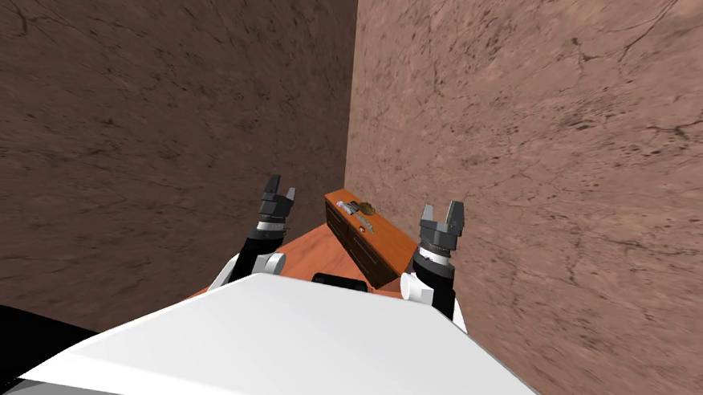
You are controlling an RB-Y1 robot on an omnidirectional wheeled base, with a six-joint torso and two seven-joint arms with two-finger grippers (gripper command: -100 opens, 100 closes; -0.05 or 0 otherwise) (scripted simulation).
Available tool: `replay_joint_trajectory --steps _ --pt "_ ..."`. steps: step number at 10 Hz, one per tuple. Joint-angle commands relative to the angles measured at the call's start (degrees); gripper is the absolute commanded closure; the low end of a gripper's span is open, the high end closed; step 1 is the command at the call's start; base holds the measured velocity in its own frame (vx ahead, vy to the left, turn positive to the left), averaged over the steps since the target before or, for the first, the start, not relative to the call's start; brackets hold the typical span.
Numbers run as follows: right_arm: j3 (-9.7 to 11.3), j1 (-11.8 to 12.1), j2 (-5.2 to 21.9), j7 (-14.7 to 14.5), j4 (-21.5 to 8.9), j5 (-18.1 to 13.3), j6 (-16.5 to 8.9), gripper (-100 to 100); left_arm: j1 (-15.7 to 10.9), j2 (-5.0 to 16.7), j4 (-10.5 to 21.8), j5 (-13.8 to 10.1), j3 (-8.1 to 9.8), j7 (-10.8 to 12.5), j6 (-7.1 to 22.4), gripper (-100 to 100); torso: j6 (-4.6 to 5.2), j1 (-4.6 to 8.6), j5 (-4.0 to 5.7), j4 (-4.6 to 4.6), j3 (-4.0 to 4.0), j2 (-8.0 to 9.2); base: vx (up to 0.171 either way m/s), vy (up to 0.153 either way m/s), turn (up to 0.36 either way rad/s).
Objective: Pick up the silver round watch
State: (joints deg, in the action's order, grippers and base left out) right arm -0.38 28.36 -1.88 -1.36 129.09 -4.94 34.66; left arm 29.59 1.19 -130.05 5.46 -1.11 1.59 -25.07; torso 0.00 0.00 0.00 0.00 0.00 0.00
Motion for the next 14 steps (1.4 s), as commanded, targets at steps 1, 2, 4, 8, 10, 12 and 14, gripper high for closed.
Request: replay_joint_trajectory --steps 1,2,4,8,10,12,14 --pt "0.0 -0.1 1.7 -1.4 -0.8 0.2 -1.4 -100 0.0 0.0 0.0 0.0 0.00 0.0 0.0 0 0.00 0.00 0.00 0.00 0.00 0.00 0.014 0.007 0.097" --pt "0.0 -0.2 2.6 -2.3 -1.4 0.3 -2.4 -100 0.0 0.0 0.0 0.0 0.00 0.0 0.0 0 -0.02 -0.01 0.00 0.01 -0.02 -0.04 0.029 0.008 0.119" --pt "0.0 -0.5 4.4 -4.8 -2.9 0.7 -4.8 -100 0.0 0.0 0.0 0.0 0.00 0.0 0.0 0 -0.02 -0.01 0.00 0.03 -0.08 -0.14 0.035 0.010 0.114" --pt "0.1 -1.1 7.0 -10.0 -5.9 1.2 -9.9 -100 0.0 0.0 0.0 0.0 0.00 0.0 0.0 0 -0.01 -0.01 0.00 0.05 -0.11 -0.19 0.042 0.005 0.136" --pt "0.2 -1.6 8.5 -13.4 -8.4 1.6 -13.5 -100 0.0 0.0 0.0 0.0 0.00 0.0 0.0 0 -0.01 -0.02 0.00 0.03 -0.09 -0.15 0.036 0.005 0.169" --pt "0.3 -1.9 9.1 -16.5 -9.8 1.8 -16.1 -100 0.0 0.0 0.0 0.0 0.00 0.0 0.0 0 0.01 0.01 0.00 0.03 -0.08 -0.14 0.033 0.000 0.109" --pt "0.3 -2.2 9.7 -18.8 -11.2 2.0 -18.5 -100 0.0 0.0 0.0 0.0 0.00 0.0 0.0 0 0.01 -0.02 -0.01 0.03 -0.08 -0.12 0.030 0.000 0.111"
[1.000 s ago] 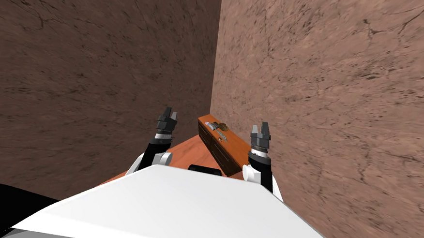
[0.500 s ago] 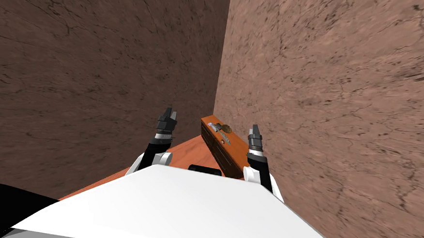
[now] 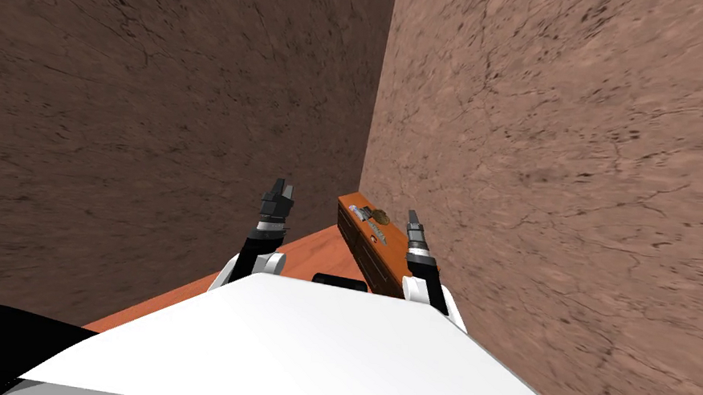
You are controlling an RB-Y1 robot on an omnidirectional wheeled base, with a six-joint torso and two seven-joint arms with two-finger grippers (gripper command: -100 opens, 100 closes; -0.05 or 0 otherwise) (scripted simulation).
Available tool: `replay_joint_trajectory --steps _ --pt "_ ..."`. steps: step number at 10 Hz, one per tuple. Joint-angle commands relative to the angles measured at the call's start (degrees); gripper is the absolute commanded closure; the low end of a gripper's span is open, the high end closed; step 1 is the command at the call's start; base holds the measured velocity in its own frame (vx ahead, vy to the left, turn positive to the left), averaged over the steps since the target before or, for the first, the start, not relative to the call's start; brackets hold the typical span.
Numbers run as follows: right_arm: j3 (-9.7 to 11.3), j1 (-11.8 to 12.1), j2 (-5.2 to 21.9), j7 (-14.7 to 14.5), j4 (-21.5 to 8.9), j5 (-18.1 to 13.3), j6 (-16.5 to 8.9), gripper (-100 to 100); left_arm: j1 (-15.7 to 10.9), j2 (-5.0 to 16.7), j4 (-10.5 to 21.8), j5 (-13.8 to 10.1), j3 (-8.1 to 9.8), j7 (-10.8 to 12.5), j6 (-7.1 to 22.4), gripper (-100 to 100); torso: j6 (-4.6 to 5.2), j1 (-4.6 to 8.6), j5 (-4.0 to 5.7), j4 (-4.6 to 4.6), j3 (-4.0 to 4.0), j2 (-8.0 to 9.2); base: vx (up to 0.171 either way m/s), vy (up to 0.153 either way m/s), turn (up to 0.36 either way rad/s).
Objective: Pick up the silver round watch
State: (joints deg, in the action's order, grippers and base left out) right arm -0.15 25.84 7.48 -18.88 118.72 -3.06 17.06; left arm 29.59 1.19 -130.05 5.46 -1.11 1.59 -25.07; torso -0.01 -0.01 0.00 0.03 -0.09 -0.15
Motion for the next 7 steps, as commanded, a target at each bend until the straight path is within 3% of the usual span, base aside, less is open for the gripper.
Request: replay_joint_trajectory --steps 1,2,3,4,5,6,7 --pt "0.2 0.0 0.9 -2.9 -2.4 0.2 -2.9 -100 0.0 0.0 0.0 0.0 0.00 0.0 0.0 0 0.00 0.00 0.00 0.00 0.00 0.00 0.047 0.003 0.268" --pt "0.2 0.0 0.9 -4.2 -2.4 0.2 -3.2 -100 0.0 0.0 0.0 0.0 0.00 0.0 0.0 0 0.00 0.00 0.00 0.01 -0.03 -0.04 0.039 -0.003 0.086" --pt "0.3 -0.4 1.4 -6.1 -4.0 0.4 -5.5 -100 0.0 0.0 0.0 0.0 0.00 0.0 0.0 0 0.04 0.00 0.00 0.01 -0.01 -0.02 0.032 -0.004 0.160" --pt "0.3 -0.4 1.4 -6.9 -4.0 0.4 -5.7 -100 0.0 0.0 0.0 0.0 0.00 0.0 0.0 0 0.00 0.01 0.00 0.00 -0.01 -0.01 0.028 -0.011 0.078" --pt "0.4 -0.8 1.8 -9.0 -5.6 0.4 -8.1 -100 0.0 0.0 0.0 0.0 0.01 0.0 0.0 0 0.04 0.03 0.00 0.00 0.01 0.02 0.039 -0.008 0.159" --pt "0.4 -0.8 1.8 -9.7 -5.6 0.4 -8.1 -100 0.0 0.0 0.0 0.0 0.00 0.0 0.0 0 0.01 0.03 0.01 0.00 -0.01 -0.01 0.030 -0.008 0.090" --pt "0.5 -1.3 2.2 -11.7 -7.3 0.5 -10.3 -100 0.0 0.0 0.0 0.0 0.01 0.0 0.0 0 0.04 0.02 0.00 0.00 0.01 0.02 0.035 -0.008 0.170"
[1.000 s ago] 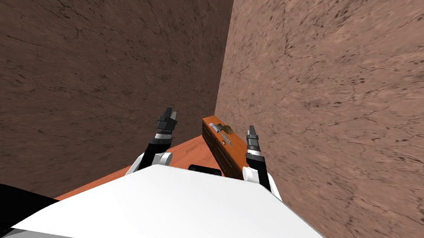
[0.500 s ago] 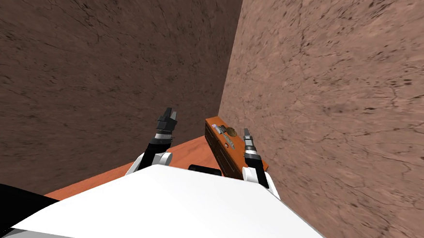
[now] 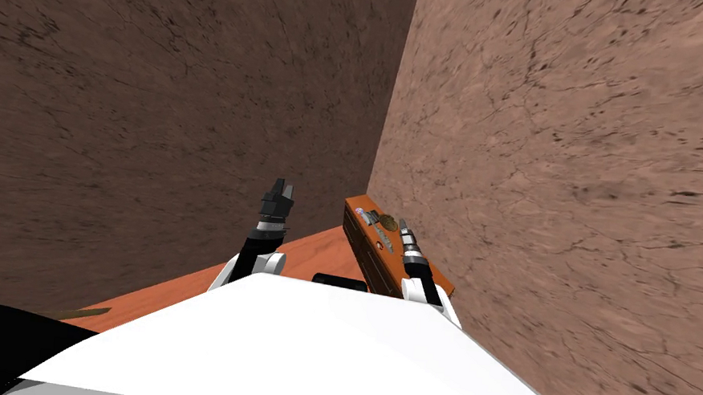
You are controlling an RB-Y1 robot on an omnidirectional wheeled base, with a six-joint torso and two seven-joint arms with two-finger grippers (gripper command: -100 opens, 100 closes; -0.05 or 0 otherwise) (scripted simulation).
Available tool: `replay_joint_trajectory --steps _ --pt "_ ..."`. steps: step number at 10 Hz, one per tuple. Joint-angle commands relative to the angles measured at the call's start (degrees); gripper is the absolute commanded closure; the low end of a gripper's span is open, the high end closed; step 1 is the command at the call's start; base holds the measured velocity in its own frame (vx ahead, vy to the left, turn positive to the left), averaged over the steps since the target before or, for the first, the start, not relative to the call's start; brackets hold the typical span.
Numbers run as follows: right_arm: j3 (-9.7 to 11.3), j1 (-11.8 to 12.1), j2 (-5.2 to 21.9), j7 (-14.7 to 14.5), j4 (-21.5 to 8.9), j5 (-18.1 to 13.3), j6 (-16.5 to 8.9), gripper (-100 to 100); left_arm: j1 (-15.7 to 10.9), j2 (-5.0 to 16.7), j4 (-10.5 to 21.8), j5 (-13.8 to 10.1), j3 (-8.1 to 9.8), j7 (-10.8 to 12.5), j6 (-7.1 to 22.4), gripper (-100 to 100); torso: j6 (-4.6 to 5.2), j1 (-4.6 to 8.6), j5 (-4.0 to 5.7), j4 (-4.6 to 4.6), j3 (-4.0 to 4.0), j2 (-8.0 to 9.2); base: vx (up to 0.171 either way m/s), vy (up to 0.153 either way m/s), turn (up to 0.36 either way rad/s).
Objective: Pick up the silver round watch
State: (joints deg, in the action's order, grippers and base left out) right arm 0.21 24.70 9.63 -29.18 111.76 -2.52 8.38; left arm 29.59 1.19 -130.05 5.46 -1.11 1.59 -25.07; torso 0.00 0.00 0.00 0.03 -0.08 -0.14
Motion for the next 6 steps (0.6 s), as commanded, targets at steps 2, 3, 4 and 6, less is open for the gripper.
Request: replay_joint_trajectory --steps 2,3,4,6 --pt "0.3 -0.6 0.5 -4.3 -2.1 0.0 -4.2 -100 0.0 0.0 0.0 0.0 0.00 0.0 0.0 0 0.03 0.00 0.00 0.00 0.01 0.01 0.029 -0.008 0.152" --pt "0.3 -0.6 0.5 -5.2 -2.1 0.0 -4.5 -100 0.0 0.0 0.0 0.0 0.00 0.0 0.0 0 0.00 -0.01 0.00 0.00 0.01 0.02 0.023 -0.014 0.074" --pt "0.5 -1.1 0.9 -7.2 -3.9 0.0 -6.6 -100 0.0 0.0 0.0 0.0 0.01 0.0 0.0 0 0.04 0.01 0.00 -0.01 0.02 0.03 0.029 -0.011 0.131" --pt "0.7 -1.6 1.3 -9.8 -5.8 -0.1 -9.2 -100 0.0 0.0 0.0 0.0 0.00 0.0 0.0 0 0.03 0.02 0.00 0.00 0.01 0.03 0.027 -0.015 0.148"
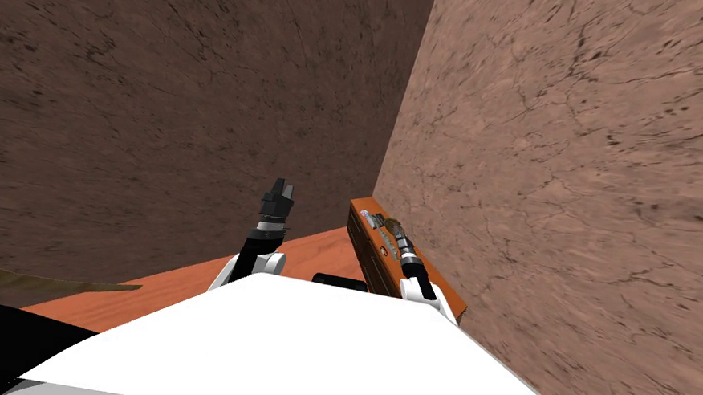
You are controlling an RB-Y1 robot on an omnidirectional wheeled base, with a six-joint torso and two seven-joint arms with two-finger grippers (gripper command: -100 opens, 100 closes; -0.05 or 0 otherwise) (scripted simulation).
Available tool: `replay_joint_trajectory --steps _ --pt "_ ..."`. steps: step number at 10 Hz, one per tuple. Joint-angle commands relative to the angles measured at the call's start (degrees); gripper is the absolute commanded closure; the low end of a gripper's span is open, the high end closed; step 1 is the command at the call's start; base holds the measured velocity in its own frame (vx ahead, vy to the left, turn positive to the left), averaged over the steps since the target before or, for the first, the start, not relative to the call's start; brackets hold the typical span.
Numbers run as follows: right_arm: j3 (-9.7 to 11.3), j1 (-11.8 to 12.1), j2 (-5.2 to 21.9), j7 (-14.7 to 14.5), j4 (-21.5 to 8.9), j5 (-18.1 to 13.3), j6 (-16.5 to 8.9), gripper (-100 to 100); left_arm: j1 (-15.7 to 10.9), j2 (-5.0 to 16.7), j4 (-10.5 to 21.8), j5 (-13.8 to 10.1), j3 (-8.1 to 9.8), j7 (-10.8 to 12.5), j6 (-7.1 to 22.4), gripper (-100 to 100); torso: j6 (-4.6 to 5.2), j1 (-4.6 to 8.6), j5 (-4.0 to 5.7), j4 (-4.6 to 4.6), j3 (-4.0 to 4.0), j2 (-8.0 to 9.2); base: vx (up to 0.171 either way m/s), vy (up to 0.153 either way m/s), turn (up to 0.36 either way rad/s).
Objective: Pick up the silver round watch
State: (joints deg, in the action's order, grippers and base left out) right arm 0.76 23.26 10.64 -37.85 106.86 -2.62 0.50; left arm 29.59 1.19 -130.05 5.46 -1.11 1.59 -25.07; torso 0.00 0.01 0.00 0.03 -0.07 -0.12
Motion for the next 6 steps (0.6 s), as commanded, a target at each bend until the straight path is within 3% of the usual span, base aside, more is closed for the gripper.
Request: replay_joint_trajectory --steps 1,2,5,6 --pt "0.1 -0.2 0.3 -2.6 -0.8 0.0 -1.7 -100 0.0 0.0 0.0 0.0 0.00 0.0 0.0 0 0.00 0.00 0.00 0.00 0.00 0.00 0.024 -0.016 0.089" --pt "0.3 -0.7 0.6 -4.4 -2.7 -0.1 -4.1 -100 0.0 0.0 0.0 0.0 0.00 0.0 0.0 0 0.04 0.01 0.00 0.00 0.01 0.02 0.019 -0.018 0.149" --pt "0.5 -1.3 1.0 -8.7 -4.6 -0.2 -6.7 -100 0.0 0.0 0.0 0.0 0.00 0.0 0.0 0 0.01 0.02 0.00 0.00 0.00 -0.01 0.025 -0.019 0.129" --pt "0.8 -1.8 1.3 -10.7 -6.5 -0.4 -9.2 -100 0.0 0.0 0.0 0.0 0.01 0.0 0.0 0 0.05 0.02 0.00 0.00 0.01 0.02 0.016 -0.015 0.178"
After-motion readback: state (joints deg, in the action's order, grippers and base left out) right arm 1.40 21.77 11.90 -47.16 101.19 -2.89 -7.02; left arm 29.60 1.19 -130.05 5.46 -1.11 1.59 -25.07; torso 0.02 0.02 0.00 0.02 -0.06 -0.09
